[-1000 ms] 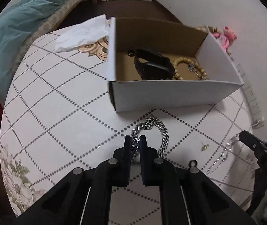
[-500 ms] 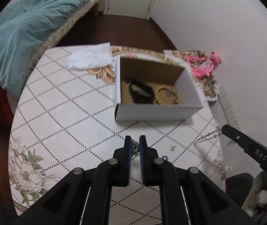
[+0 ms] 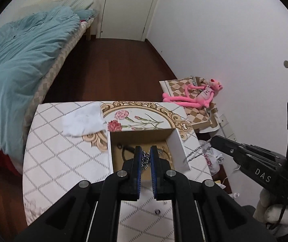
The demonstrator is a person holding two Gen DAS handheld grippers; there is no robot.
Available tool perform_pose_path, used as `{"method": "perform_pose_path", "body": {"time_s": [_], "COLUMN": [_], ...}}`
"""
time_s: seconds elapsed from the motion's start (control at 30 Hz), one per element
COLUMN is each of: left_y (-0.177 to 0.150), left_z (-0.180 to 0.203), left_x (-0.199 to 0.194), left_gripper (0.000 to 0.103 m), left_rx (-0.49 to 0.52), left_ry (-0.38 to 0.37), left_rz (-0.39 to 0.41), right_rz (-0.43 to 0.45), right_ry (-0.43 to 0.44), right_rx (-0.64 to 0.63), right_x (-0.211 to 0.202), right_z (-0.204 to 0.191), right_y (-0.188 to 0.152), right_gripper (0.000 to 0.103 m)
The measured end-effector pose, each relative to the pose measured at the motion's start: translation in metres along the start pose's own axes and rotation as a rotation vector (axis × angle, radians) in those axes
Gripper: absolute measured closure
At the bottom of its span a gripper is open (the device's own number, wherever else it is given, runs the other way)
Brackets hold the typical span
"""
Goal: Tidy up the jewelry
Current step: 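Carry the chain bracelet with the left gripper into the box while the right gripper drops its piece in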
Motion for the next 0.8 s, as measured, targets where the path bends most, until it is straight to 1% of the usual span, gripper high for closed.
{"method": "perform_pose_path", "body": {"time_s": [0.13,0.23,0.37,0.53,0.67,0.7,0.73,0.77,0.8], "left_y": [0.011,0.011,0.009,0.011,0.016,0.018,0.019,0.021,0.022], "left_z": [-0.004,-0.009,-0.013,-0.015,-0.018,-0.019,-0.021,-0.023,-0.025], "left_x": [0.036,0.063,0.087,0.099,0.106,0.107,0.107,0.106,0.104], "left_gripper": [0.098,0.097,0.097,0.095,0.092,0.084,0.069,0.049,0.04], "left_rx": [0.005,0.003,0.002,-0.007,-0.022,-0.022,-0.024,-0.029,-0.033], "left_ry": [0.013,0.026,0.039,0.075,0.137,0.149,0.17,0.182,0.199], "left_rz": [-0.063,-0.118,-0.175,-0.217,-0.237,-0.233,-0.225,-0.215,-0.201], "right_rz": [-0.081,-0.139,-0.209,-0.258,-0.315,-0.324,-0.334,-0.339,-0.342], "right_ry": [0.01,0.001,-0.024,-0.037,-0.039,-0.047,-0.053,-0.06,-0.066], "right_rx": [0.002,0.002,-0.011,-0.015,-0.012,-0.007,-0.001,0.002,0.005], "right_x": [0.038,0.066,0.1,0.129,0.148,0.151,0.153,0.154,0.154], "right_z": [0.009,0.018,0.031,0.044,0.052,0.053,0.056,0.058,0.06], "right_y": [0.024,0.031,0.036,0.041,0.043,0.043,0.043,0.043,0.043], "right_gripper": [0.102,0.102,0.102,0.102,0.101,0.101,0.101,0.1,0.098]}}
Point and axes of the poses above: each gripper's, at about its wrist camera, not at the fingertips, and x roughly the way its jaws point, z to its right, y to its top, the point moved 4 cm from there along x, roughly the way its jaws point, and after that the axes turned 12 degrees about y, right-handed, at the moved point
